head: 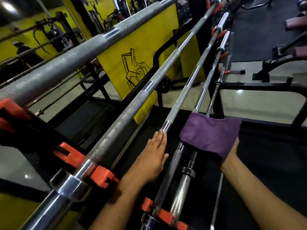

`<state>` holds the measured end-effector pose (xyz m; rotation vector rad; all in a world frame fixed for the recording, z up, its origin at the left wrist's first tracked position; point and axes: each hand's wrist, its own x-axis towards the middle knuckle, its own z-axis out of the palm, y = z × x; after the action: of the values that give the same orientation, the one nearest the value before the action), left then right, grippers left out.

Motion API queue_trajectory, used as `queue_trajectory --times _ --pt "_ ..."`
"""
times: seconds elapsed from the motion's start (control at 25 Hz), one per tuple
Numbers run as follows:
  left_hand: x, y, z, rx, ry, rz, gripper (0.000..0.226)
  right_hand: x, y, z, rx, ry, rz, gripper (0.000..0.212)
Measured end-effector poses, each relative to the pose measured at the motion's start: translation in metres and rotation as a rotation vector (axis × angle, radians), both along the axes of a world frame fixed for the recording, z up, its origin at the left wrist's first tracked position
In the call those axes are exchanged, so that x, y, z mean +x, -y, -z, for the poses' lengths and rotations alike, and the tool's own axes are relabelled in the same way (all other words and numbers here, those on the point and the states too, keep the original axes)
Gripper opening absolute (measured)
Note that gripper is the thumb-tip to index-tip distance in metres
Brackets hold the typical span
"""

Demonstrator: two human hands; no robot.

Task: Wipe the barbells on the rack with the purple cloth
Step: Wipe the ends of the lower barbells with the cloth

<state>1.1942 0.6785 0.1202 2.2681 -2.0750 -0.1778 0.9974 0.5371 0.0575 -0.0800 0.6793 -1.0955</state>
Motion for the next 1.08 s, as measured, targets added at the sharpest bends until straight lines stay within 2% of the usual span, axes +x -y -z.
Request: queue_trajectory --times 0.08,0.12,0.16,0.28,0.36,0.44,0.52,0.6,0.72,0.8,0.96,1.08 --pt "0.004 -0.003 0.015 -0.078 0.059 0.035 0.075 0.032 0.036 -0.024 -0.045 0.071 0.001 0.043" --pt "0.006 -0.002 0.017 -0.099 0.033 0.042 0.080 0.051 0.060 -0.028 -0.105 0.048 -0.001 0.043" --pt "0.006 -0.001 0.016 -0.105 -0.010 0.044 0.085 0.071 0.084 -0.022 -0.151 0.106 -0.020 0.044" --pt "0.008 -0.001 0.005 -0.118 -0.128 0.049 0.094 0.123 0.138 -0.042 -0.297 -0.046 -0.162 0.056" --pt "0.007 -0.001 0.005 -0.147 -0.142 0.038 0.096 0.146 0.170 -0.045 -0.273 -0.144 -0.200 0.055" --pt "0.009 -0.003 0.005 -0.152 -0.185 0.022 0.093 0.158 0.166 -0.042 -0.213 -0.250 -0.163 0.046" --pt "0.009 -0.003 0.005 -0.163 -0.214 0.023 0.092 0.168 0.133 -0.020 -0.176 -0.213 -0.188 0.045" --pt "0.009 -0.002 0.004 -0.152 -0.230 0.020 0.092 0.171 0.088 -0.008 -0.138 -0.146 -0.234 0.054" --pt "0.008 -0.004 0.003 -0.171 -0.256 0.015 0.089 0.171 0.060 0.003 -0.163 -0.207 -0.275 0.070" --pt "0.009 -0.005 0.003 -0.167 -0.263 0.014 0.087 0.169 0.090 -0.001 -0.198 -0.246 -0.266 0.070" --pt "0.009 -0.004 0.003 -0.177 -0.265 0.011 0.089 0.165 0.183 -0.030 -0.197 -0.316 -0.176 0.054" --pt "0.008 -0.003 0.002 -0.192 -0.260 0.008 0.088 0.162 0.195 -0.037 -0.212 -0.342 -0.170 0.054"
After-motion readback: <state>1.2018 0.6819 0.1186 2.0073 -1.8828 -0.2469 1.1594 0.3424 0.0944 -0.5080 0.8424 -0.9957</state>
